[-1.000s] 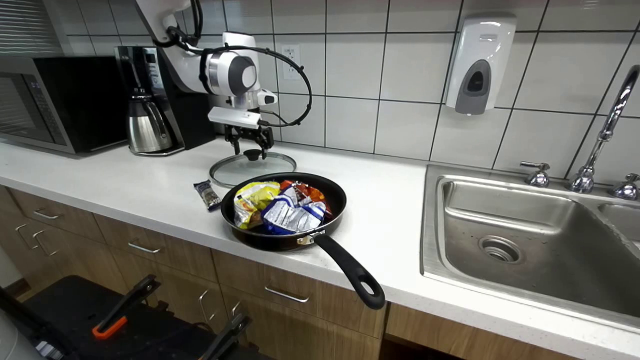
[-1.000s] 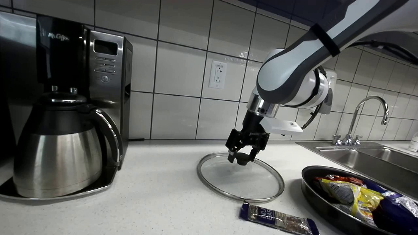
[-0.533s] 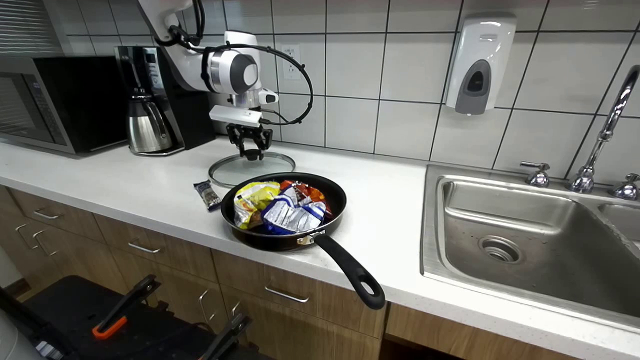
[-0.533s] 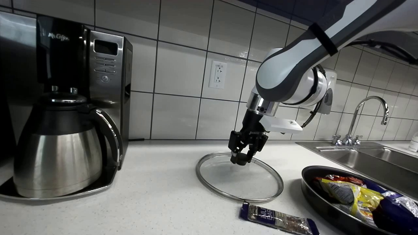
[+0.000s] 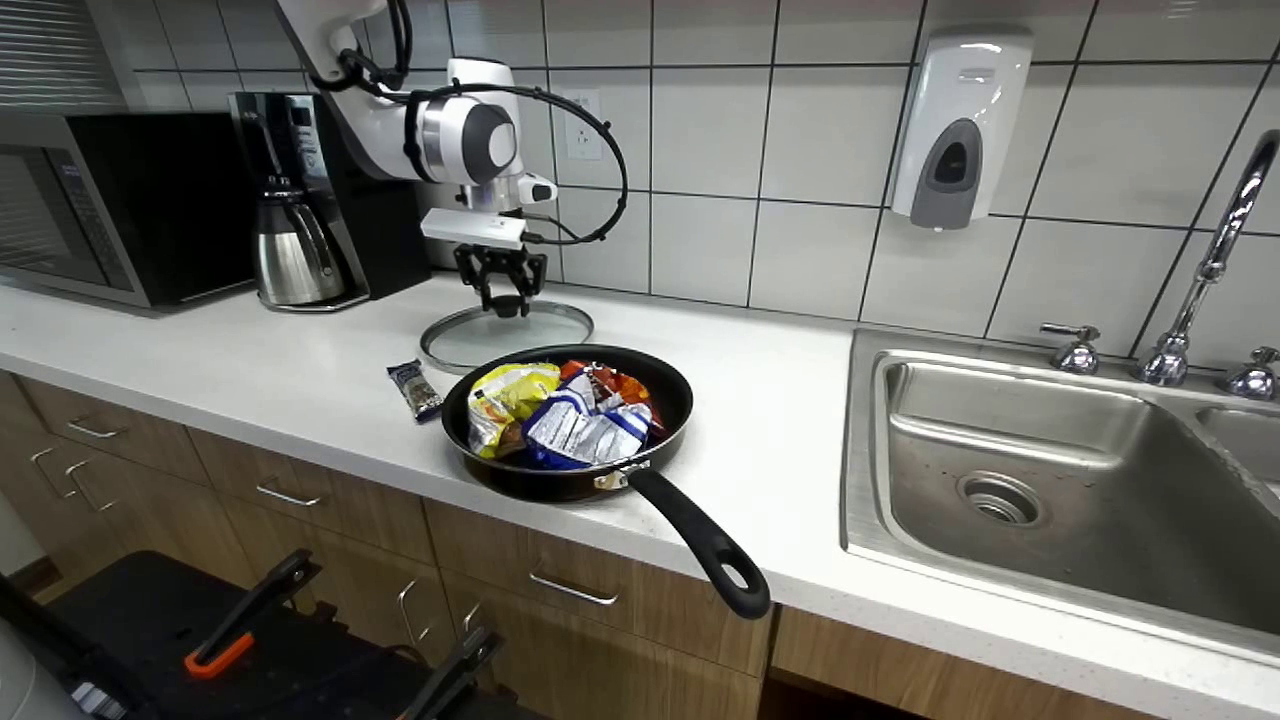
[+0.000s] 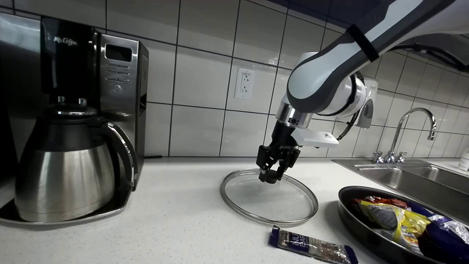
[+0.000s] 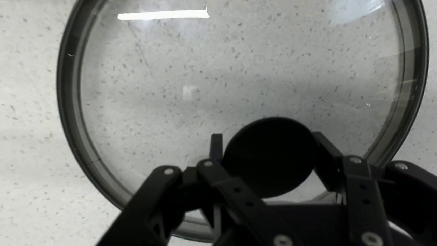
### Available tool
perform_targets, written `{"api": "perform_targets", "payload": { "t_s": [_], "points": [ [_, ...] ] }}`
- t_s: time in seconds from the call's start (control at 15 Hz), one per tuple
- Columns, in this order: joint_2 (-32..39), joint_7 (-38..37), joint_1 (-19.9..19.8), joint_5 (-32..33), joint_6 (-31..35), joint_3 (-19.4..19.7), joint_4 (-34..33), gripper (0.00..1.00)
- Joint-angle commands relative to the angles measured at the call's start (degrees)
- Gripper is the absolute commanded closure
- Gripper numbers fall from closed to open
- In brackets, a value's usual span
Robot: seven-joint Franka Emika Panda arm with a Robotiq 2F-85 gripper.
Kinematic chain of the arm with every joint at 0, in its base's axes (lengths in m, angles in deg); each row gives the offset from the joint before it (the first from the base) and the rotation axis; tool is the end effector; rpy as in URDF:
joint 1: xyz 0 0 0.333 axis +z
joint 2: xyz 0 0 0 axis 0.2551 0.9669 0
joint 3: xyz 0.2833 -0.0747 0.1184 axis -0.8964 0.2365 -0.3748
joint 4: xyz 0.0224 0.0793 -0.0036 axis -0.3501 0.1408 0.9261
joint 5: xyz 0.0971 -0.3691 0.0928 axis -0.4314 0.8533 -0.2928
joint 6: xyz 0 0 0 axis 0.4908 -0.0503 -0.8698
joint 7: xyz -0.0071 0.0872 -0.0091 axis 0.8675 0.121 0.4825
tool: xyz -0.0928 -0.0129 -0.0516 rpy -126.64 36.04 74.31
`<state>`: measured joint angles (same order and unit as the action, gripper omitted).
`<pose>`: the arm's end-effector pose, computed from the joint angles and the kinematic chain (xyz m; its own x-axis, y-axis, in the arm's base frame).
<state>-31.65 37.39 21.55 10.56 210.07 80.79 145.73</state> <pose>0.6644 0.1491 0.2264 0.9608 0.2359 0.1454 0.2462 -0.9675 -0.0571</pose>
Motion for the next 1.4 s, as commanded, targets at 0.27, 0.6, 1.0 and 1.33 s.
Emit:
{"api": "perform_targets", "payload": {
  "t_s": [0.27,0.6,1.0,1.33],
  "points": [
    [-2.45,1.54,0.22,1.63,-1.86,0.54,-1.84,0.61],
    [-4.8,1.25,0.12,1.9,-0.31,0.89,-0.47,0.61],
    [-8.29,1.04,-0.39,1.48,-0.59,1.4,1.32,0.61],
    [-12.38,1.07,-1.02,1.22,-0.19,2.04,5.23,0.61]
  ]
}}
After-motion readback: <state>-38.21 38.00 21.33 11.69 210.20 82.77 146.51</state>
